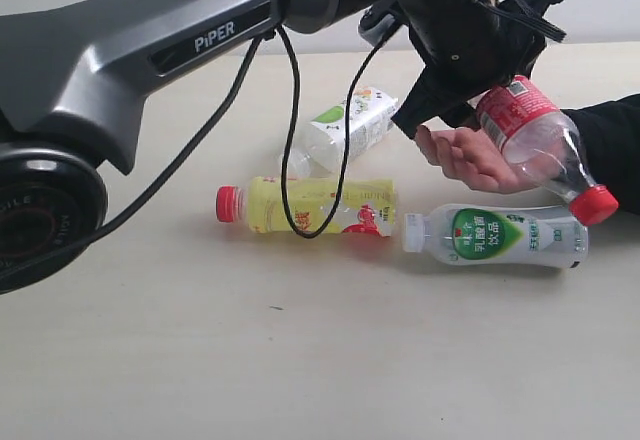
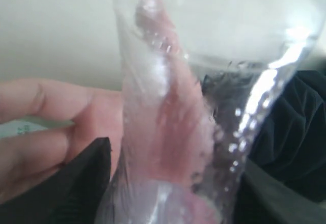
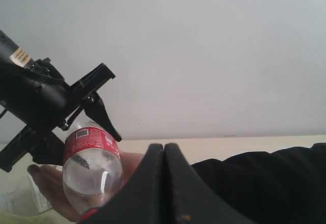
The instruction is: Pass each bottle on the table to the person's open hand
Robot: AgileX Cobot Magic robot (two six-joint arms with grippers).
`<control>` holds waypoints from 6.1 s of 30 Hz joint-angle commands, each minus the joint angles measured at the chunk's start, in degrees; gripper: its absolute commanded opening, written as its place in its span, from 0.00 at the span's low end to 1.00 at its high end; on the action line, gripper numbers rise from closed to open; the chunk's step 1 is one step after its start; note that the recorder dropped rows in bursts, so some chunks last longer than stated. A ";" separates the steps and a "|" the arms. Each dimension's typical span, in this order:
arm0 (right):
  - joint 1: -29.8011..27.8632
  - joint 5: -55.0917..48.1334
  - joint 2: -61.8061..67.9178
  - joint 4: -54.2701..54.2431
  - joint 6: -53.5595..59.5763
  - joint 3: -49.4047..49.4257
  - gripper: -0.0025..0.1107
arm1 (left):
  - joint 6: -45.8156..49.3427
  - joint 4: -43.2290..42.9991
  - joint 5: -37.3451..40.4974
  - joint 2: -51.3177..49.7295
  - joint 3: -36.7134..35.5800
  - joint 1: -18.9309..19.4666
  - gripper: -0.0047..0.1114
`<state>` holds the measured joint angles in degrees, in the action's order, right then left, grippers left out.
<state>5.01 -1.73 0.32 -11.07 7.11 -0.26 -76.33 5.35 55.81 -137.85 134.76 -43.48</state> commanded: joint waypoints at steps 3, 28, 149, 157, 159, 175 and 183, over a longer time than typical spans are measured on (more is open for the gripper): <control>-0.28 0.82 -0.32 -0.06 0.19 0.26 0.02 | 1.38 -2.17 -0.70 -0.40 0.50 0.60 0.04; -0.28 0.82 -0.32 -0.06 0.19 0.26 0.02 | 0.99 -2.22 -0.82 -2.60 0.50 0.60 0.54; -0.28 0.82 -0.32 -0.06 0.19 0.26 0.02 | 38.19 -79.91 9.53 40.07 -57.45 -6.39 0.04; -0.28 0.82 -0.32 -0.06 0.19 0.26 0.02 | 24.39 -81.02 -24.01 48.21 -74.28 2.73 0.04; -0.28 0.82 -0.32 -0.06 0.19 0.26 0.02 | 23.30 -82.18 -35.70 51.23 -78.63 5.78 0.04; -0.28 0.82 -0.32 -0.06 0.19 0.26 0.02 | 32.09 -90.00 -108.78 53.30 -86.94 30.72 0.04; -0.28 0.82 -0.32 -0.06 0.19 0.26 0.02 | 40.65 -84.28 -103.57 50.32 -84.23 30.72 0.04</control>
<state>5.01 -1.73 0.32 -11.07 7.11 -0.26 -36.58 -80.60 -49.20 -87.23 48.85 -12.92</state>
